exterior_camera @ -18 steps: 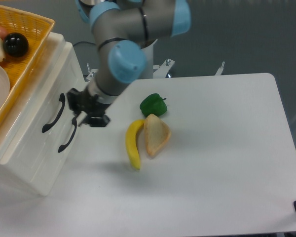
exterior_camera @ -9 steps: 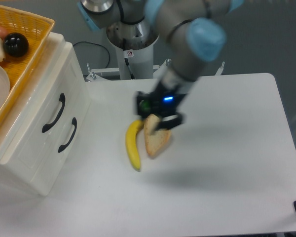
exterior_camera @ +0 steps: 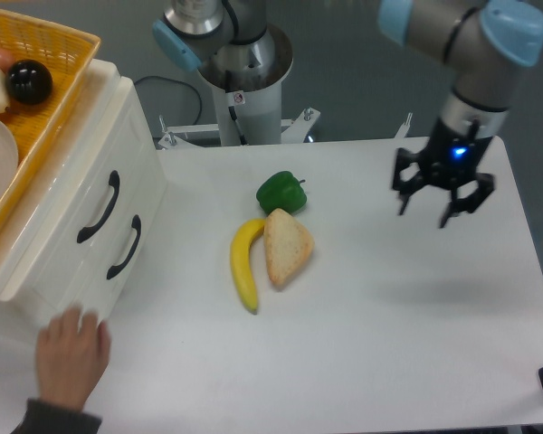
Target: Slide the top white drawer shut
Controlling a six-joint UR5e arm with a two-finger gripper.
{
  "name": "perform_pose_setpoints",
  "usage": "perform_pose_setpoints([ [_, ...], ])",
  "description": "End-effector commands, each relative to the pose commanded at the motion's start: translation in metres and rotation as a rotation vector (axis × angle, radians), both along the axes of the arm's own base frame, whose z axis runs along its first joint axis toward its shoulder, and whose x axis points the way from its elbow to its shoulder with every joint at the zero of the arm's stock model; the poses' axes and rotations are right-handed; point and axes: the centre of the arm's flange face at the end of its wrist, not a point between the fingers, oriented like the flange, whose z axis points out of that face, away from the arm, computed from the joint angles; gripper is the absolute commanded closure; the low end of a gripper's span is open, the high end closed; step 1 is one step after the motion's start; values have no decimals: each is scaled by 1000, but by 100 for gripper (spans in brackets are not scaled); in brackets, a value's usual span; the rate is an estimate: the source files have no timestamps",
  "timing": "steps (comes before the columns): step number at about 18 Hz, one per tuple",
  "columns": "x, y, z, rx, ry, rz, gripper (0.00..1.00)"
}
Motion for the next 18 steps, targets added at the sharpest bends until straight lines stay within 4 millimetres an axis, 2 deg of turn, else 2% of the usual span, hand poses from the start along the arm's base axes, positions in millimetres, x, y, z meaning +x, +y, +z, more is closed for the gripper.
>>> perform_pose_setpoints([
  [4,-8,-19,-35,-223,3,-83,0],
  [6,-20,-18,-52,-250,12,-159,0],
  [11,-31,-18,-72,-250,16,-270,0],
  [14,-33,-14,-69,-248,27,-287,0],
  [18,-38,-10,-80,-247,15,-295,0],
])
